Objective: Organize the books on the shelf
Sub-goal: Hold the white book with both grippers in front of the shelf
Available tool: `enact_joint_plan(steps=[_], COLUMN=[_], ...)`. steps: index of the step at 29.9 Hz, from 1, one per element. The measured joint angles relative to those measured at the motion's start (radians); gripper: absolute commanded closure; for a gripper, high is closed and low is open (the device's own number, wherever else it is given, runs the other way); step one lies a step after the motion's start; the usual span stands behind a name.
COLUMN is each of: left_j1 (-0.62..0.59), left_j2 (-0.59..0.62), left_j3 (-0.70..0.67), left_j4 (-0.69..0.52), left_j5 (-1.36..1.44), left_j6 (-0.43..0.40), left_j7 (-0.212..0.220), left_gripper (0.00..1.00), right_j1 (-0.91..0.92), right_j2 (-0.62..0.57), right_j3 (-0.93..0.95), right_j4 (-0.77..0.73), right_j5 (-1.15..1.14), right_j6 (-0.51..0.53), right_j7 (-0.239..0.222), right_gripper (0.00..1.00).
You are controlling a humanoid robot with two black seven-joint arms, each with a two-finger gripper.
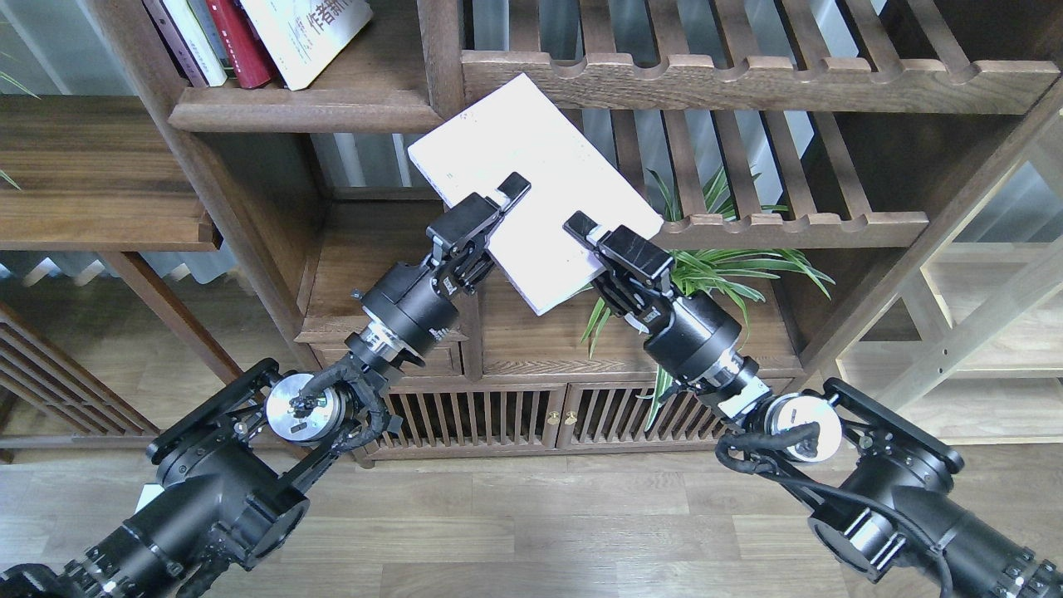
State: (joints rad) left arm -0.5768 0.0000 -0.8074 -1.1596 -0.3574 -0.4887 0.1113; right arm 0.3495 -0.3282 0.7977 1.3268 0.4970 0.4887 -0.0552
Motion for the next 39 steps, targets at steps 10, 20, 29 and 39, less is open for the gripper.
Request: enact_joint_plan(steps=[10, 20, 29, 39], left_j1=[-0.001, -0.003, -0.002, 0.001], left_j2=[0.0, 0.0, 0.0, 0.0], left_j3=[0.0, -0.002, -0.007, -0.009], left_j4=[0.001, 0.002, 0.003, 0.009], left_j5=[0.0, 0.0, -0.002, -0.002], left_j6=[0.0, 0.0, 0.0, 0.0], left_j7=[0.0, 0.001, -0.001, -0.001], left_gripper=[0.56, 0.64, 0.88, 0.98], right_j1=[0.005, 0.009, 0.02, 0.021], right_j2=[0.004, 0.008, 0.013, 0.011], right_j3=[0.0, -0.001, -0.012, -0.013], right_j4=[0.0, 0.0, 0.0, 0.0], right_j5=[0.0, 0.0, 0.0, 0.0], right_j6=[0.0, 0.0, 0.0, 0.0], right_j7=[0.0, 0.0, 0.0, 0.0], right_gripper=[0.98, 0.98, 0.98, 0.93])
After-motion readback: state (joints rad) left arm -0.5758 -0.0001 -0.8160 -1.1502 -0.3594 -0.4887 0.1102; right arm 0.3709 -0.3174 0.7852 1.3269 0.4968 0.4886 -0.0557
